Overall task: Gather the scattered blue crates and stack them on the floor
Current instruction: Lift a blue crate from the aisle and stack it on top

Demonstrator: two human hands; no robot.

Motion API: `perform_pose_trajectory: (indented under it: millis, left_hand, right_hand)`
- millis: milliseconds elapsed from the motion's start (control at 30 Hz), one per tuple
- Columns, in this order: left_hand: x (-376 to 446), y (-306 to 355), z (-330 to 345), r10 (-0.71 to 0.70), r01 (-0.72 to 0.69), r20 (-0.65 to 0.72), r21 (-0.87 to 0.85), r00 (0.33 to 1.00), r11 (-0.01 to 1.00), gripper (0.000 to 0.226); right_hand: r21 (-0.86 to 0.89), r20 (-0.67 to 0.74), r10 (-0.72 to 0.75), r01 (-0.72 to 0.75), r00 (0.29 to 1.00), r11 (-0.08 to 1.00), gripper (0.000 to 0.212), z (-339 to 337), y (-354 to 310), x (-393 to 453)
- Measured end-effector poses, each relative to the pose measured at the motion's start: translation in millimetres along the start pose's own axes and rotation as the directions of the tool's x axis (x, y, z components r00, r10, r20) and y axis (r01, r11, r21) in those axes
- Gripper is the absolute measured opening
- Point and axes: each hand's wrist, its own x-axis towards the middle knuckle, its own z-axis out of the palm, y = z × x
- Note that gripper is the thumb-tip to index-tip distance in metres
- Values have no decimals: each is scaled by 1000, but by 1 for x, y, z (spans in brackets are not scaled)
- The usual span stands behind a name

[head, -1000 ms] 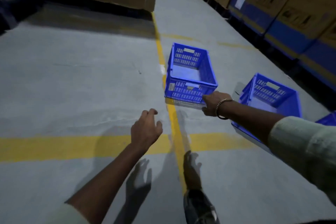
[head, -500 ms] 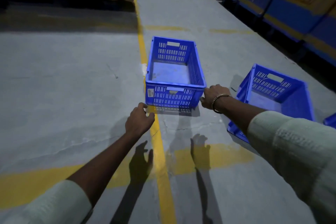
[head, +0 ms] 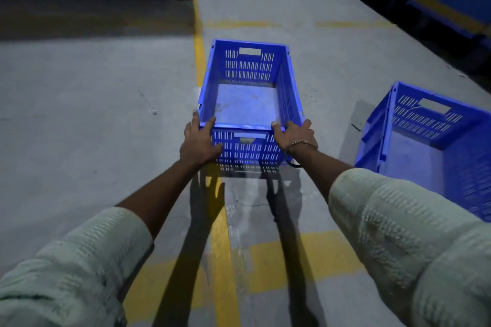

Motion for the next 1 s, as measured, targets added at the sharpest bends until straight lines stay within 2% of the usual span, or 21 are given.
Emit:
perform_pose_trajectory:
  millis: [167,267,333,433,533,600,667,700,733,867,933,1000]
  left_hand:
    - [3,5,5,-49,51,15,-104,999,993,73]
    - [-1,4,-13,-109,121,84,-144,990,982,63]
    - [-8,-8,-25,-146,163,112,-170,983,972,67]
    - [-26,-15,-33,-263,265,42,-260,964,928,74]
    - [-53,-1,-15,-492,399,-81,-478,867,782,94]
    - [-66,12,1,-625,453,-6,-683,781,573,119]
    - [-74,20,12,-699,486,141,-812,701,324,129]
    - [-79,24,12,-704,500,190,-825,685,264,123]
    - [-82,28,10,-699,505,207,-826,684,250,111]
    - [-78,27,-13,-590,486,227,-811,775,327,78]
    - [-76,18,-25,-591,497,240,-806,770,321,66]
    - [-85,8,-39,-610,478,198,-810,767,339,47]
  right_hand:
    - [-5,-53,25,-26,998,1000,78,5,-3,-7]
    - [38,-146,146,-142,978,989,89,1,-16,-21]
    - [67,-175,216,-207,961,976,90,7,-26,-38]
    - [43,-239,237,-234,942,971,79,22,-34,-69]
    - [35,-251,223,-221,942,975,62,41,-41,-105]
    - [24,-251,170,-169,953,985,54,54,-50,-132]
    - [48,-239,104,-95,965,994,48,63,-57,-152]
    - [71,-229,72,-57,971,996,45,64,-59,-159]
    - [90,-221,37,-17,975,996,43,63,-60,-164]
    - [67,-187,-53,67,981,995,44,41,-50,-150]
    - [37,-219,-74,84,973,996,51,26,-46,-131]
    - [17,-270,-78,86,960,996,51,11,-41,-111]
